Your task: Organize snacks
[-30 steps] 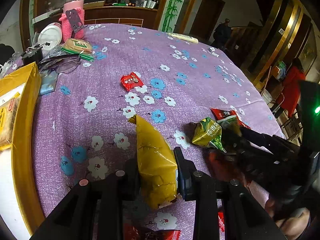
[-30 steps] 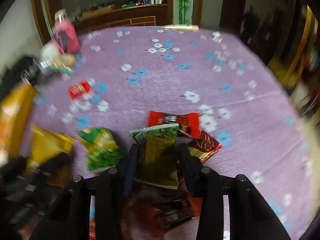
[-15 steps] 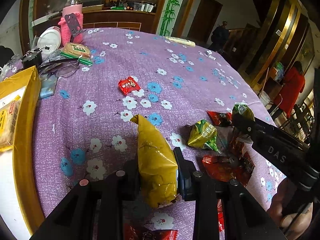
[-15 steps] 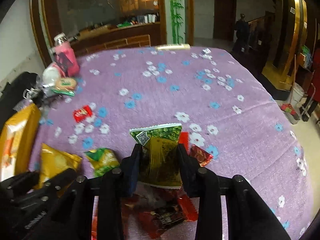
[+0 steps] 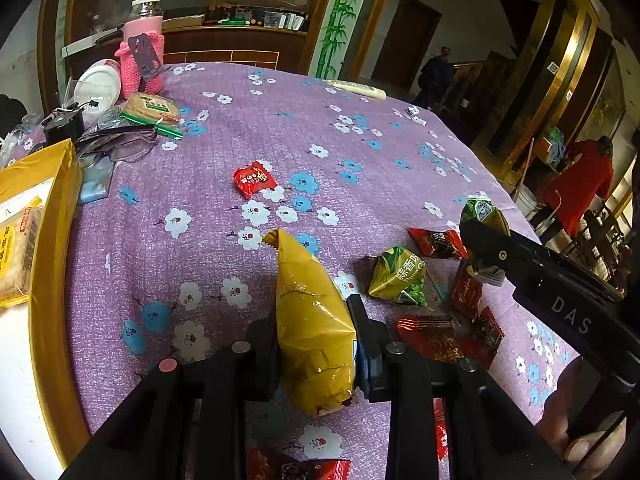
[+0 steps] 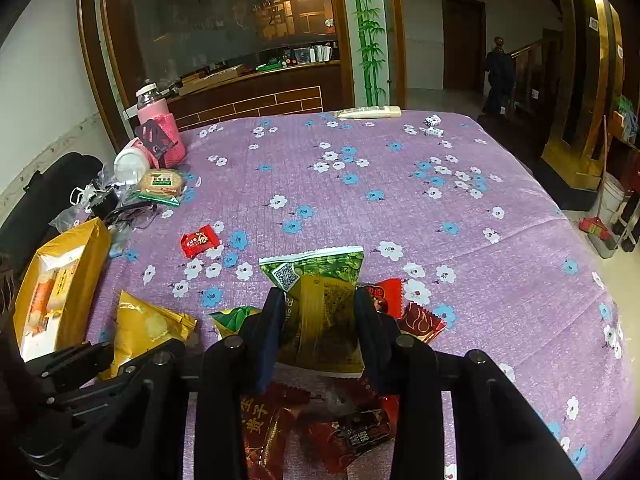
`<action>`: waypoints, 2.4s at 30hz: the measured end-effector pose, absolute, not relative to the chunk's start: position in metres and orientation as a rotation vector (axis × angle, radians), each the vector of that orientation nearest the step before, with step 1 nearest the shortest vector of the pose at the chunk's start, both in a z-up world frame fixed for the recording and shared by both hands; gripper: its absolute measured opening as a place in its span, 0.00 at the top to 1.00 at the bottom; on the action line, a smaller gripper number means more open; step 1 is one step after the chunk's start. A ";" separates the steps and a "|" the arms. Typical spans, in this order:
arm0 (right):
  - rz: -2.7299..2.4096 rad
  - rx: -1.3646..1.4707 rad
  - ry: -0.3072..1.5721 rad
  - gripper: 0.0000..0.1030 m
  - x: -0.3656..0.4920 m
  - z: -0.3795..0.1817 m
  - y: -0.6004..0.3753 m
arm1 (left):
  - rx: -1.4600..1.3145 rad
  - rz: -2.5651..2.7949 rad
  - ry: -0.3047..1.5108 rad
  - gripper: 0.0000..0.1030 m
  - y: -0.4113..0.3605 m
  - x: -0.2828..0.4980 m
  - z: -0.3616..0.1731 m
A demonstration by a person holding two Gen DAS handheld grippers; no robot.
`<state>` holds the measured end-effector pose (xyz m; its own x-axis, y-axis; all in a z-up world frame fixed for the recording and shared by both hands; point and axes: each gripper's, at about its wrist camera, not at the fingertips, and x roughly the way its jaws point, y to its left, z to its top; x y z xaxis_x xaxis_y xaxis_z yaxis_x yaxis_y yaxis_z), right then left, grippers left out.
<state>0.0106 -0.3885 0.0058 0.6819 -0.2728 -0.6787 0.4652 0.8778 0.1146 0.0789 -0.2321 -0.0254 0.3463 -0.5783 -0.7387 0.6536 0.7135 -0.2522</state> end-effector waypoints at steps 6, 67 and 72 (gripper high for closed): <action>-0.410 0.300 0.710 0.67 0.011 0.006 -0.388 | 0.095 -0.794 0.918 0.71 -0.232 0.080 -0.026; -0.354 0.332 0.705 0.67 0.010 0.005 -0.381 | 0.095 -0.815 0.890 0.71 -0.232 0.071 -0.017; -0.354 0.336 0.697 0.67 0.008 0.008 -0.381 | 0.098 -0.829 0.871 0.71 -0.233 0.066 -0.013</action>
<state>0.0083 -0.3815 0.0082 0.7125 -0.2031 -0.6716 0.4232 0.8879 0.1805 0.0660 -0.2326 -0.0125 0.3607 -0.6043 -0.7104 0.6795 0.6920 -0.2437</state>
